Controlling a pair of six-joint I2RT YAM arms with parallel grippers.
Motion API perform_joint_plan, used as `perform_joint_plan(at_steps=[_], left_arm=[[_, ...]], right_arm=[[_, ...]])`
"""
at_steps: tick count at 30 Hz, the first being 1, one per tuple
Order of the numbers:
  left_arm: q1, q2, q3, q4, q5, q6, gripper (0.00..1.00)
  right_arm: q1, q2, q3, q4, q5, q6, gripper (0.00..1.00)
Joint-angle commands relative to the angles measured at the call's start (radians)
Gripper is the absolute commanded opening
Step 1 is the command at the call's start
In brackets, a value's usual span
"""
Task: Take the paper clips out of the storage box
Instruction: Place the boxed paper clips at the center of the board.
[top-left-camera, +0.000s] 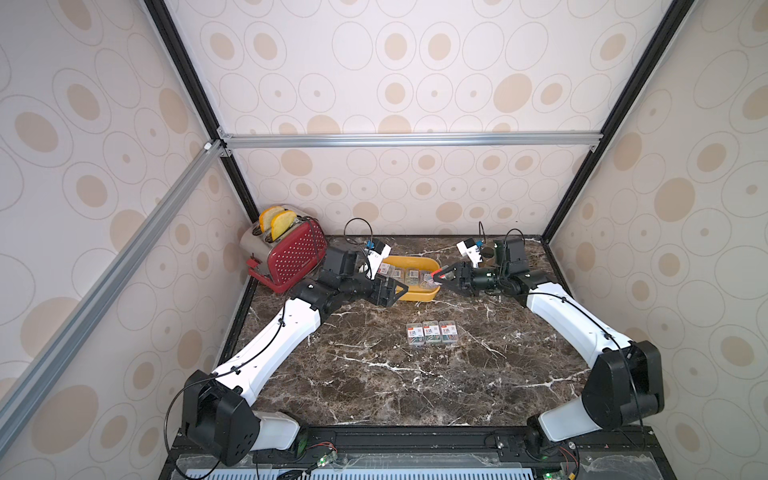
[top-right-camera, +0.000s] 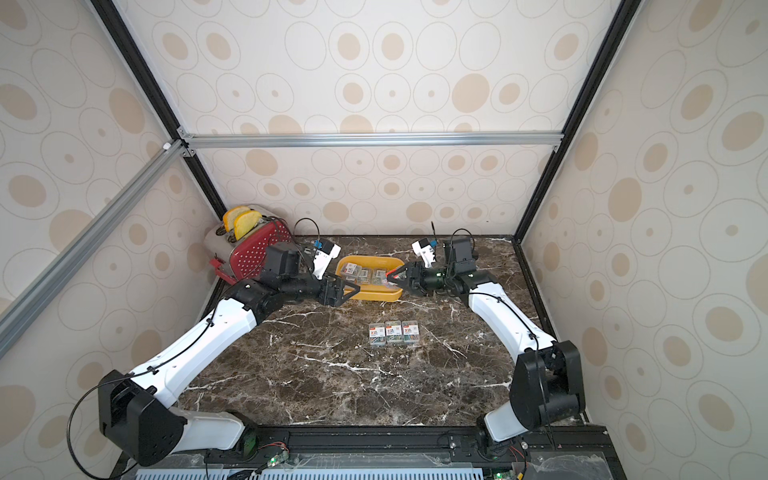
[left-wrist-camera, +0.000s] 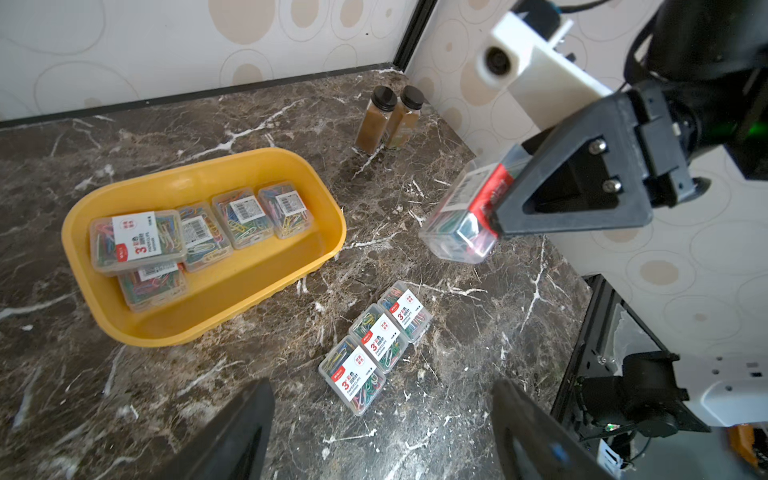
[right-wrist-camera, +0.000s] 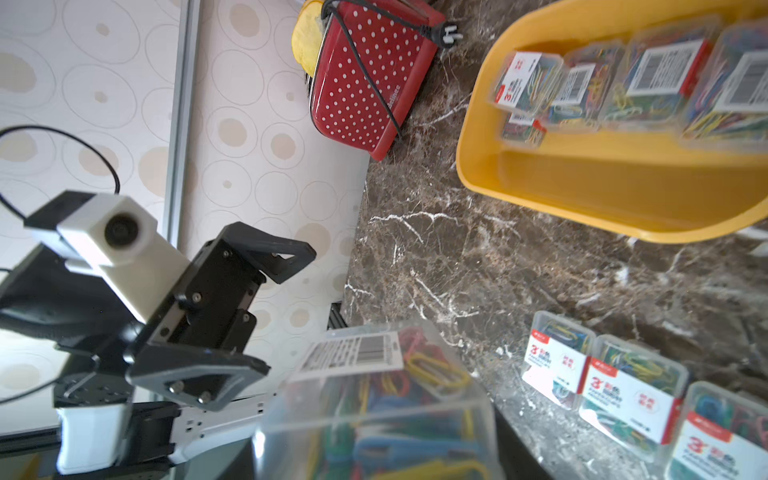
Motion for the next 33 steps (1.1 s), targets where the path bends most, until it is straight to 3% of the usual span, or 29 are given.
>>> perform_joint_plan(at_steps=[1, 14, 33], left_arm=[[-0.015, -0.033, -0.040, 0.142, -0.078, 0.042, 0.84], [-0.113, 0.038, -0.065, 0.386, -0.063, 0.076, 0.85], [-0.123, 0.173, -0.008, 0.558, 0.002, 0.105, 0.87]], right_arm=[[-0.002, 0.015, 0.017, 0.084, -0.077, 0.160, 0.39], [-0.001, 0.017, 0.014, 0.133, -0.098, 0.240, 0.39], [0.001, 0.016, 0.019, 0.186, -0.144, 0.286, 0.40]])
